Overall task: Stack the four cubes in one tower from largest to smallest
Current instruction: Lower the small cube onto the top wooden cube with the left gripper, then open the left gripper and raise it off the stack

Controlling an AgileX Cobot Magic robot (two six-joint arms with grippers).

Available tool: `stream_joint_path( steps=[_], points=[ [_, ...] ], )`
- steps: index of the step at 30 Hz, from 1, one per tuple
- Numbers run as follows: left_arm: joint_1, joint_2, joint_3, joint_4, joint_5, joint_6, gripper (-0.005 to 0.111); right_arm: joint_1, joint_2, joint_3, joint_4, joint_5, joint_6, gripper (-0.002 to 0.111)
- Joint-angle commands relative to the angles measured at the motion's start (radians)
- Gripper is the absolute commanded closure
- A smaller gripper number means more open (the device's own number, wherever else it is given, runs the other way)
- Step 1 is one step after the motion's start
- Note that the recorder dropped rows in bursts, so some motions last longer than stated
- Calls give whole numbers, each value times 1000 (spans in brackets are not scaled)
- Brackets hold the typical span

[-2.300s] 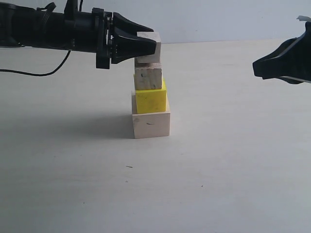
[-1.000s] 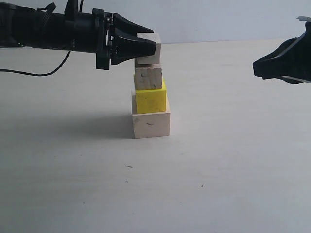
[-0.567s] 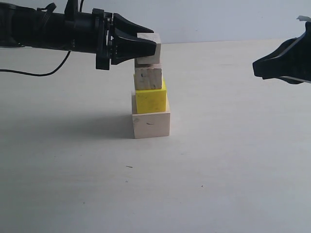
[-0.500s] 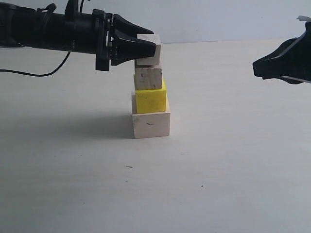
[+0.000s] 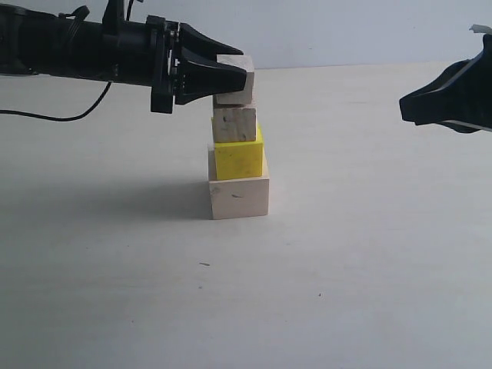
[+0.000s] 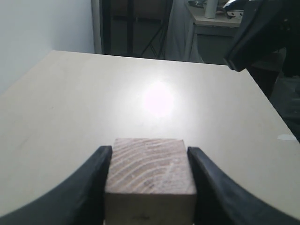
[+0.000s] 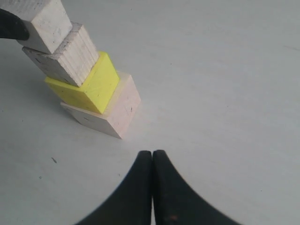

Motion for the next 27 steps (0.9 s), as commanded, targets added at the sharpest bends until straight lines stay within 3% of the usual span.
stream_joint_path(
  steps=[1, 6, 27],
  points=[
    [-5, -3, -5, -12, 7, 1, 106, -3, -2, 4, 2, -6, -11, 108],
    [-5, -3, -5, -14, 7, 1, 78, -3, -2, 4, 2, -6, -11, 108],
    [-5, -3, -5, 17, -20, 1, 77, -3, -2, 4, 2, -6, -11, 108]
  ],
)
